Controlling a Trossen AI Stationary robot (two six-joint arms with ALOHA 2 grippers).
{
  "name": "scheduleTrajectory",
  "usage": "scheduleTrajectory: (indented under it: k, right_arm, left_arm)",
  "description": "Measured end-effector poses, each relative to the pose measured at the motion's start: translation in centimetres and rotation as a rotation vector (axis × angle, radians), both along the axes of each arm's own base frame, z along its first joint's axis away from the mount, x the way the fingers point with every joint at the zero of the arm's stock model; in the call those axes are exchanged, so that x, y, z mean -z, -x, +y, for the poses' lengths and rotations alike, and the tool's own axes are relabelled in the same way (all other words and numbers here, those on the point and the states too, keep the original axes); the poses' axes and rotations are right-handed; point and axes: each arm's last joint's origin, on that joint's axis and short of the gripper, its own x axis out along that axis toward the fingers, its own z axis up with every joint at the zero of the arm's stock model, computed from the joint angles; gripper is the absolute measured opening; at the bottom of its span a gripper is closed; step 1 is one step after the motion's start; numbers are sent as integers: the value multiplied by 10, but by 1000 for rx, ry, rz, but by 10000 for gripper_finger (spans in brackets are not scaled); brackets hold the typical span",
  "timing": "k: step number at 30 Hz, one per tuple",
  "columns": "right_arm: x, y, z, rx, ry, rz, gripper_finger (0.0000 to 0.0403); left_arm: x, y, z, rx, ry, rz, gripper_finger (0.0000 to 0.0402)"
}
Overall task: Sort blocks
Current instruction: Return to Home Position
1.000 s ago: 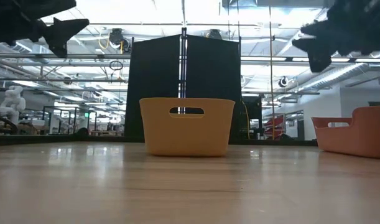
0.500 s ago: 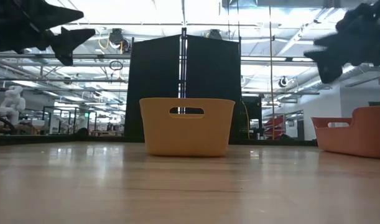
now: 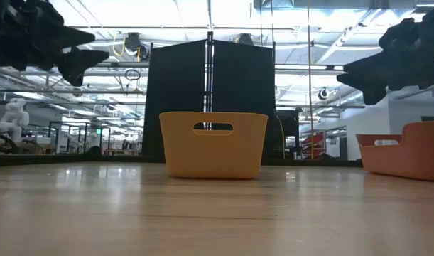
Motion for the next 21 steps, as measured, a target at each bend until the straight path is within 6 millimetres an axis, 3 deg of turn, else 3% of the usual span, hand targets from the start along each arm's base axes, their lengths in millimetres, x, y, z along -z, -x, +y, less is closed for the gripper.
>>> scheduleTrajectory:
  k: [21]
  right_arm:
    - [2, -1, 0, 1, 8, 25, 160]
  left_arm:
    - [3, 0, 0, -2, -2, 28, 219]
